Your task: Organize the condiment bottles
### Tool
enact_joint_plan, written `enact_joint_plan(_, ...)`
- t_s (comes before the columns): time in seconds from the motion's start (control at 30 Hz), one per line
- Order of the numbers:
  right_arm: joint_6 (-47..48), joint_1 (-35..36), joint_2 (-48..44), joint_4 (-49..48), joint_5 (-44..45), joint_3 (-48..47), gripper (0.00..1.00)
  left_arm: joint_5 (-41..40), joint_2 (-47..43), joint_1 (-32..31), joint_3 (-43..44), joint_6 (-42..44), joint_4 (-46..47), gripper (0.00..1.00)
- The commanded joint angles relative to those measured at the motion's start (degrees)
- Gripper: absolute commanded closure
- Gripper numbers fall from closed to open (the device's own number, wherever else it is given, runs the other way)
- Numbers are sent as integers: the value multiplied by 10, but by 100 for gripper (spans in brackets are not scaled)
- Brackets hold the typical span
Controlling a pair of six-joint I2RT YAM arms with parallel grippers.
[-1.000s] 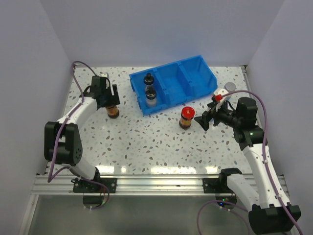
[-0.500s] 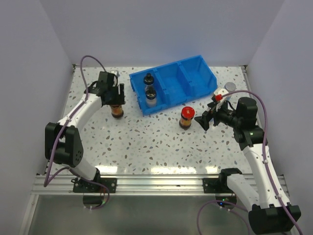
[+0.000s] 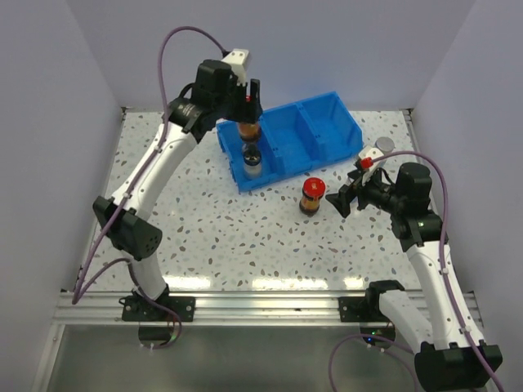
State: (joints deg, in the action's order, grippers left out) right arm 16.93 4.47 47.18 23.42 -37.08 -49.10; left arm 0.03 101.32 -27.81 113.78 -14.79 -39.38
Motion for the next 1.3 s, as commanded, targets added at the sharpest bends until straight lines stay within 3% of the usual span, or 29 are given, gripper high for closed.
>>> enact_joint_plan(0.0,-6,-3,-7,-20,-4,-6,1,36,79,-20,136,-28,10,100)
enact_joint_plan(0.13,-8,-5,-6,-21,-5,-5,1,58,150,-22,220,-59,44,100)
enact_joint_plan(0.37,-9,-8,-2,-21,-8,-5,2,78,189,-29,184,-110,218,100)
enact_joint_plan(0.57,-9,-8,1,-21,-7,-6,1,68,247,-36,219,-134,274,100)
enact_joint_plan(0.9,-8,-8,6,-21,-5,-6,1,1,321,-35,227,-128,349,100)
enact_joint_plan(1.27,-8,-9,12,-21,-3,-6,1,-70,366,-36,212,-80,349,98)
